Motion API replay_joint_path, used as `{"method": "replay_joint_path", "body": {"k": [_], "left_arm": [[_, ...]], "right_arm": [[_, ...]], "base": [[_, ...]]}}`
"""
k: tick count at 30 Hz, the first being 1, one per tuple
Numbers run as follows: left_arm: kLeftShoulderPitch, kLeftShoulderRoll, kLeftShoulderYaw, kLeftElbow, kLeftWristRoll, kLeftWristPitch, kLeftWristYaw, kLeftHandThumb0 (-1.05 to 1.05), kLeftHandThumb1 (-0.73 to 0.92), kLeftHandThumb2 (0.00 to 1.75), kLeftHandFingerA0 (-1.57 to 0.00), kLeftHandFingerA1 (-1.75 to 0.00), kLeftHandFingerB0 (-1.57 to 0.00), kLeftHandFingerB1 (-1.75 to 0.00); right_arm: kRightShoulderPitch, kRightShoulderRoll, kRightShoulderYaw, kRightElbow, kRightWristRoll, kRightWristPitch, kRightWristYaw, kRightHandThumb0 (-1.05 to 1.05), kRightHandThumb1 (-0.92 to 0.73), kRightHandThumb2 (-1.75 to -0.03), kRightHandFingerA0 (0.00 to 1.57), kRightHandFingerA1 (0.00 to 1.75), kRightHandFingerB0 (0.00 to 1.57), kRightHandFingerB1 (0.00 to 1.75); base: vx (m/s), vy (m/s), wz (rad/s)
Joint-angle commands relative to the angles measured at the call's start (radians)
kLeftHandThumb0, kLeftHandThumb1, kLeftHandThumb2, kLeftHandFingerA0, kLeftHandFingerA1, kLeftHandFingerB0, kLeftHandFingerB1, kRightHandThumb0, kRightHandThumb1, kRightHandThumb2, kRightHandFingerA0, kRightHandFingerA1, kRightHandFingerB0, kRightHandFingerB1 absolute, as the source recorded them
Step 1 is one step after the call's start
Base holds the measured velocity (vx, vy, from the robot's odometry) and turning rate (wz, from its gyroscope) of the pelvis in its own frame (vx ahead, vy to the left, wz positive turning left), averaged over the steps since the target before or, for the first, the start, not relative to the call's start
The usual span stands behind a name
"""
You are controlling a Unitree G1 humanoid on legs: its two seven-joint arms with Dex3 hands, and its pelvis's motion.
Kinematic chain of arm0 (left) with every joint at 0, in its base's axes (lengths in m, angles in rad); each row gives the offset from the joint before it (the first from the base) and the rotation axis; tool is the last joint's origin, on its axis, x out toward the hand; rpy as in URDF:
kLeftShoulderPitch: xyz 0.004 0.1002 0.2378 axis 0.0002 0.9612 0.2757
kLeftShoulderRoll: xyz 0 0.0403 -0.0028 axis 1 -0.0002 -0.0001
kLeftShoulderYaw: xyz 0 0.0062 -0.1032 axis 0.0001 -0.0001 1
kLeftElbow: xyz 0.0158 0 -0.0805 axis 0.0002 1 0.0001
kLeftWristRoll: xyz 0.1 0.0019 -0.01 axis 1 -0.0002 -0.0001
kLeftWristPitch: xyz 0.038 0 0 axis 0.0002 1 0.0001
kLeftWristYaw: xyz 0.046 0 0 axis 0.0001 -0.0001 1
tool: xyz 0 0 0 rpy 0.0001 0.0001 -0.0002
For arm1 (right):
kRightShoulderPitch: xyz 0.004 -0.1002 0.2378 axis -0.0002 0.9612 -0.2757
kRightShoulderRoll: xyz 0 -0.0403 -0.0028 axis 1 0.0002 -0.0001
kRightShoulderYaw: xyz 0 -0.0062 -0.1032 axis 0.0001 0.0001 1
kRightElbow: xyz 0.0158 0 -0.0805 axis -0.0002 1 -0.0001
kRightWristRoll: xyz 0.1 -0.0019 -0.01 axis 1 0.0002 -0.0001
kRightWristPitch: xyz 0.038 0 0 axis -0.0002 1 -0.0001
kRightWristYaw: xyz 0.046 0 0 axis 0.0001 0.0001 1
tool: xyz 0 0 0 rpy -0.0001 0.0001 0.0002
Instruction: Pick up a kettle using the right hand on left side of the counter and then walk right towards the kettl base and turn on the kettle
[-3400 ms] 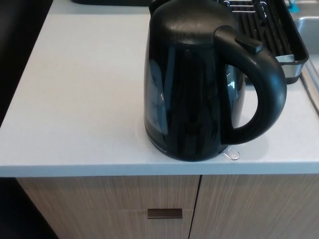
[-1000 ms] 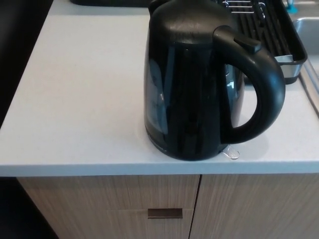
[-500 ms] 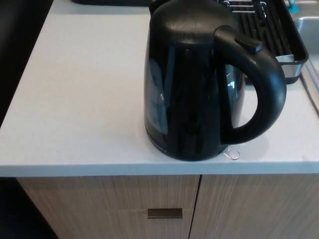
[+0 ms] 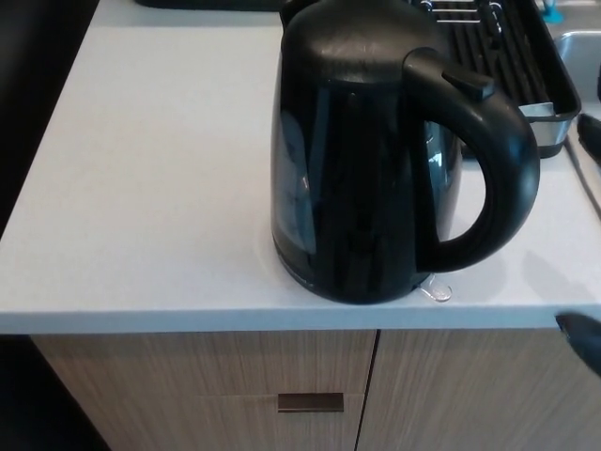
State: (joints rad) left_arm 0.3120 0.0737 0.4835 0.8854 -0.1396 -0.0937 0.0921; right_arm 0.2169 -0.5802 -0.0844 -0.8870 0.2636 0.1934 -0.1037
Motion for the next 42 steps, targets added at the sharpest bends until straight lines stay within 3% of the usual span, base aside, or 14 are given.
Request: {"method": "replay_joint_path", "body": {"k": [1,2,3,4,5,8,11,14,20,22,23,28,29,42], "left_arm": [[0.037,0.004,0.002,-0.009,-0.013,-0.102,0.006,0.29,0.53,1.16,-0.94,-1.03,-0.77,-0.88],[0.035,0.005,0.005,-0.001,-0.016,-0.102,0.005,0.29,0.55,1.11,-0.88,-1.14,-0.76,-0.91],[0.035,0.006,0.005,-0.001,-0.016,-0.100,0.005,0.26,0.56,1.09,-0.87,-1.13,-0.76,-0.91],[0.035,0.006,0.005,-0.004,-0.017,-0.098,0.006,0.26,0.56,1.09,-0.87,-1.13,-0.76,-0.91],[0.038,0.010,-0.002,0.005,-0.008,-0.112,0.005,0.24,0.57,1.07,-0.87,-1.11,-0.76,-0.90],[0.029,0.015,-0.006,0.026,-0.003,-0.118,0.008,0.22,0.59,1.05,-0.88,-1.11,-0.76,-0.89],[0.042,0.002,-0.014,-0.006,0.000,-0.115,0.010,0.26,0.55,1.15,-0.95,-1.03,-0.74,-0.86],[0.039,0.007,-0.019,0.017,0.001,-0.129,0.011,0.25,0.59,1.10,-0.87,-1.11,-0.73,-0.87],[0.035,0.011,-0.020,0.042,-0.006,-0.143,0.009,0.26,0.55,1.15,-0.95,-1.02,-0.74,-0.86],[0.059,0.003,-0.020,-0.013,-0.014,-0.123,0.004,0.25,0.57,1.07,-0.85,-1.12,-0.73,-0.89],[0.057,0.004,-0.018,-0.008,-0.016,-0.124,0.004,0.26,0.58,1.07,-0.86,-1.11,-0.73,-0.90],[0.065,0.003,-0.025,-0.024,-0.010,-0.115,0.010,0.23,0.61,1.04,-0.87,-1.08,-0.73,-0.88],[0.050,0.004,-0.014,0.010,-0.024,-0.125,0.002,0.25,0.62,1.09,-0.87,-1.12,-0.73,-0.88],[0.052,-0.003,-0.024,0.005,-0.025,-0.133,-0.004,0.27,0.58,1.13,-0.84,-1.14,-0.73,-0.89]], "right_arm": [[-0.117,0.049,0.000,0.122,-0.093,0.275,-0.074,-0.91,-0.46,-0.76,0.00,0.16,0.00,0.10],[-0.126,0.055,-0.008,0.123,-0.094,0.287,-0.076,-0.86,-0.46,-0.94,0.00,0.38,0.00,0.11],[-0.134,0.063,-0.011,0.123,-0.097,0.299,-0.079,-0.88,-0.60,-0.59,0.00,0.43,0.00,0.16],[-0.140,0.070,-0.012,0.122,-0.100,0.308,-0.082,-0.88,-0.60,-0.59,0.00,0.43,0.00,0.16],[-0.158,0.072,-0.005,0.146,-0.121,0.297,-0.079,-0.92,-0.50,-0.95,0.00,0.35,0.00,0.03],[-0.177,0.093,0.011,0.165,-0.149,0.300,-0.079,-0.84,-0.46,-0.93,0.00,0.37,0.01,0.11],[-0.213,0.124,0.083,0.174,-0.210,0.331,-0.089,-0.90,-0.50,-0.93,0.00,0.25,0.11,0.02],[-0.235,0.150,0.125,0.171,-0.247,0.359,-0.085,-0.88,-0.47,-0.94,0.00,0.26,0.00,0.08],[-0.255,0.186,0.162,0.163,-0.298,0.389,-0.067,-0.91,-0.48,-0.95,0.00,0.25,0.00,0.06],[-0.295,0.179,0.225,0.189,-0.336,0.420,-0.046,-0.92,-0.49,-0.97,0.00,0.26,0.00,0.04],[-0.301,0.183,0.230,0.203,-0.340,0.420,-0.042,-0.92,-0.60,-0.59,0.00,0.05,0.00,0.11],[-0.328,0.198,0.252,0.245,-0.369,0.424,-0.032,-0.93,-0.55,-0.67,0.00,0.06,0.00,0.17],[-0.369,0.193,0.277,0.296,-0.360,0.483,0.002,-0.90,-0.47,-0.94,0.00,0.29,0.00,0.07],[-0.466,0.250,0.276,0.419,-0.409,0.578,0.024,-0.84,-0.44,-0.90,0.00,0.30,0.00,0.08]], "base": [[0.00,0.000,0.00],[0.00,0.000,0.00],[0.00,0.000,0.00],[0.00,0.000,0.00],[0.00,0.000,0.00],[0.00,0.000,0.00],[0.00,0.000,0.00],[0.00,0.000,0.00],[0.00,0.000,0.00],[0.00,0.000,0.00],[0.00,0.000,0.00],[0.00,0.000,0.00],[0.00,0.000,0.00],[0.00,0.000,0.00]]}}
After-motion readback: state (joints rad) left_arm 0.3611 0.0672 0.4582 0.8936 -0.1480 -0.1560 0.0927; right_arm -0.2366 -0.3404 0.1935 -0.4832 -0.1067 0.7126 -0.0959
